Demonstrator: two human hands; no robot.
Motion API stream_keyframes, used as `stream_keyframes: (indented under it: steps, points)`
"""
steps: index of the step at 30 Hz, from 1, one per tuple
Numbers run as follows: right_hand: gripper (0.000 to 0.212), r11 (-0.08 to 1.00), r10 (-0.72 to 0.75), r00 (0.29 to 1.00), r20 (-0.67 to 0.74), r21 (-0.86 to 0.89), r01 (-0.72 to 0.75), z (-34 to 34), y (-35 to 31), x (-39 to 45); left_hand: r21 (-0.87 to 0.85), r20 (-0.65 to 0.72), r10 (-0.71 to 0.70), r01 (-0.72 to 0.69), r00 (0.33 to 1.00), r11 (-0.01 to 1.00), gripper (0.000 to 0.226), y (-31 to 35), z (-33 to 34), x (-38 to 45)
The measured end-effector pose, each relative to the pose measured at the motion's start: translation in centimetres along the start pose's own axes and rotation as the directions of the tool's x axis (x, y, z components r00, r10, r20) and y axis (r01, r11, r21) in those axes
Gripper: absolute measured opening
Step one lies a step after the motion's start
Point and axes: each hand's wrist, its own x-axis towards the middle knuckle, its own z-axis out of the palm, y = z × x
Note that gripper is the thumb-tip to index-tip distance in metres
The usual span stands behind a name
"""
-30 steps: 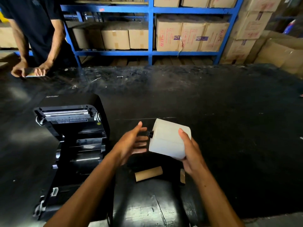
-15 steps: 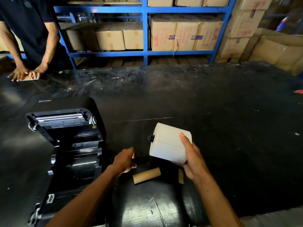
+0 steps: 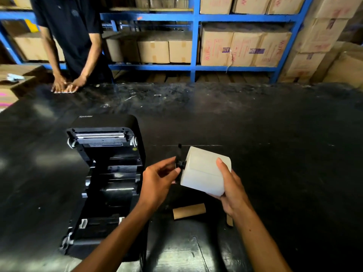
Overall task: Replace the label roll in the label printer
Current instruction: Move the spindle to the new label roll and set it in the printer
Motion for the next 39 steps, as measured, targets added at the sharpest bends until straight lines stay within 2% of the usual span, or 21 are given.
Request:
stream_keyframes:
  steps: [3,8,15,17,19,22,25,27,30,33,35,37,39]
  points:
    - [0.019,0.999,-0.026,0.999,0.037,-0.026,0.027,1.3,0.4,-0.3,0.073,-0.036,0.059,-0.056,0.998,0.996,0.037,0.2,-1.1,-1.1]
    - [0.037,0.985,-0.123,0.988,0.098,-0.109,0.133,3.3,1.3,-1.3,0.244,-0.046,0.190,-0.173,0.981,0.954,0.035,0.4,-3.5,-2.3]
    - [0.057,0.987,-0.108,0.982,0.153,-0.100,0.124,6.7,1.7,-3.2,0.254,-0.014,0.219,-0.208,0.976,0.945,0.034,0.4,-7.6,-3.5]
    - [0.047,0.989,-0.077,0.984,0.162,-0.112,0.096,8.7,2.0,-4.0,0.231,-0.036,0.213,-0.199,0.976,0.952,0.034,0.4,-9.6,-3.8]
    - [0.039,0.990,-0.079,0.983,0.165,-0.102,0.096,9.3,2.1,-4.1,0.144,-0.056,0.155,-0.146,0.986,0.979,0.032,0.8,-10.3,-3.6]
    - [0.037,0.990,-0.120,0.980,0.159,-0.057,0.131,12.2,3.1,-5.1,-0.029,-0.034,0.030,-0.031,0.999,0.999,0.025,1.7,-13.5,-3.6]
    - [0.039,0.980,-0.175,0.965,0.194,-0.059,0.189,15.1,4.2,-6.1,-0.157,0.052,-0.078,0.085,0.996,0.984,0.026,2.8,-16.6,-3.6]
    - [0.041,0.973,-0.200,0.958,0.203,-0.073,0.218,16.8,5.4,-6.5,-0.180,0.097,-0.133,0.148,0.986,0.972,0.038,3.2,-18.3,-3.5]
    - [0.047,0.962,-0.234,0.950,0.206,-0.094,0.258,19.3,7.1,-7.1,-0.214,0.010,-0.191,0.188,0.982,0.959,0.045,2.8,-19.9,-3.4]
    - [0.059,0.961,-0.236,0.949,0.210,-0.096,0.260,21.3,8.2,-7.4,-0.138,-0.071,-0.188,0.177,0.980,0.975,0.031,1.7,-21.4,-3.3]
    - [0.062,0.955,-0.243,0.948,0.206,-0.120,0.271,22.1,8.6,-7.4,-0.098,-0.031,-0.212,0.208,0.977,0.973,0.023,1.0,-22.4,-2.9]
    - [0.066,0.945,-0.250,0.950,0.188,-0.168,0.282,22.7,8.9,-7.3,-0.154,0.030,-0.248,0.250,0.968,0.956,0.011,0.5,-23.1,-2.7]
    - [0.069,0.927,-0.263,0.944,0.198,-0.219,0.305,23.3,9.0,-7.0,-0.231,0.049,-0.262,0.267,0.964,0.936,0.011,0.0,-23.3,-2.6]
